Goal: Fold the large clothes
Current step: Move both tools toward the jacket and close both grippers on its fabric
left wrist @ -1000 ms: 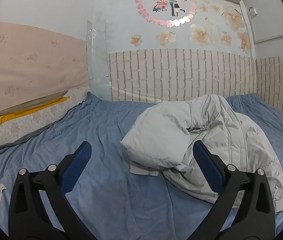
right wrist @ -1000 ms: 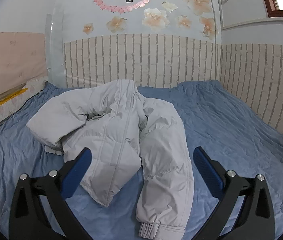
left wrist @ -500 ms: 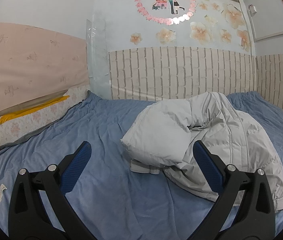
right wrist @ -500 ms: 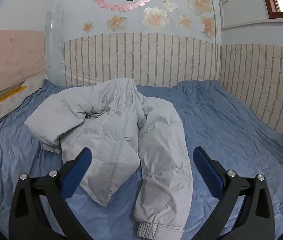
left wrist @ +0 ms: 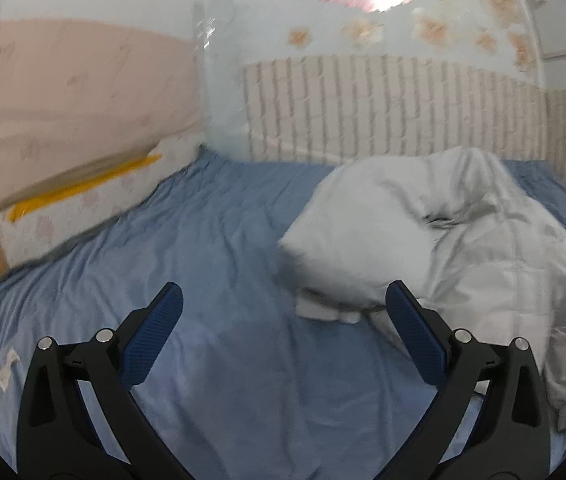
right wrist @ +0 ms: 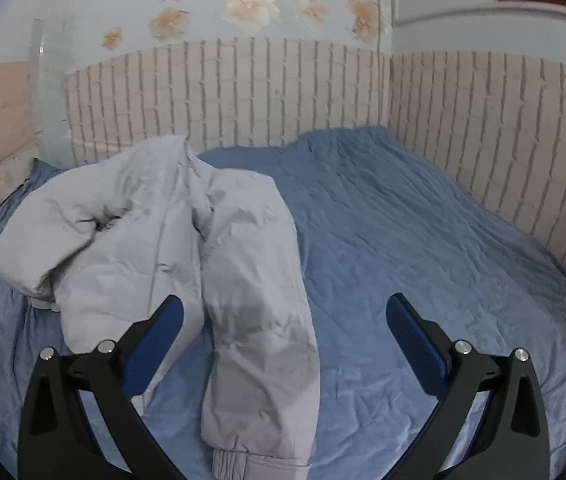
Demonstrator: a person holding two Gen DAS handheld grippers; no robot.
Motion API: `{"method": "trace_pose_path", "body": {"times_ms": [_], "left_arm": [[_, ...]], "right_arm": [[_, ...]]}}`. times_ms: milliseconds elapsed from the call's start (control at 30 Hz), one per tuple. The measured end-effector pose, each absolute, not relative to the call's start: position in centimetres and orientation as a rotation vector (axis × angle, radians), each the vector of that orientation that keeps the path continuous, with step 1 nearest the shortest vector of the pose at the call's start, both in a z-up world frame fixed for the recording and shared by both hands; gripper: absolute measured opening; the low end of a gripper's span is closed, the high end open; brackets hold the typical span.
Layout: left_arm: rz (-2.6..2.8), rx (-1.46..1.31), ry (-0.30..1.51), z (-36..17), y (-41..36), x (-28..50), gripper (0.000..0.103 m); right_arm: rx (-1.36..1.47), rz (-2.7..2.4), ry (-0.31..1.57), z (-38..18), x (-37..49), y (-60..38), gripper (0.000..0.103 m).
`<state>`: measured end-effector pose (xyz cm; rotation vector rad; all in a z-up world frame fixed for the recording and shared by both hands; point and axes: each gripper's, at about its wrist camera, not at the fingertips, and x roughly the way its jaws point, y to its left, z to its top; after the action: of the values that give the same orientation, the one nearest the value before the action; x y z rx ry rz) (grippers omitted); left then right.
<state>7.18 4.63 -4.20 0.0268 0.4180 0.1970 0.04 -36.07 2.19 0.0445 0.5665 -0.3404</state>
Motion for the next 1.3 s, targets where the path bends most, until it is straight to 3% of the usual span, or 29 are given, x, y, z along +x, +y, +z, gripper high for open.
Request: {"method": "trace_pose_path", "body": {"times_ms": [467,667,1000,1300], "left_arm": [[0.068,0.218,0.453,-7.3,1.8,6.4,0.1],[0.054,0.131,0.471,-6.7,1.8,8.2,0.1],[0.128,0.127,0.448,-5.2,2.7,16.2,0.1],[0.062,0.021,0.572,-8.9,4.5,23.1,0.1]], "right_arm": [[0.073,-0.314,0.632,0.7,-0.5,-34.9,0.101],[0.03,-0.342,0.668,-0.7,1.3,-35.2,0.101],[0.08,-0.358,0.728,-3.6,5.1,-37.0,0.101],[0.062,-0.397,0.795,-6.0,7.3,-38.7,0.101]]}}
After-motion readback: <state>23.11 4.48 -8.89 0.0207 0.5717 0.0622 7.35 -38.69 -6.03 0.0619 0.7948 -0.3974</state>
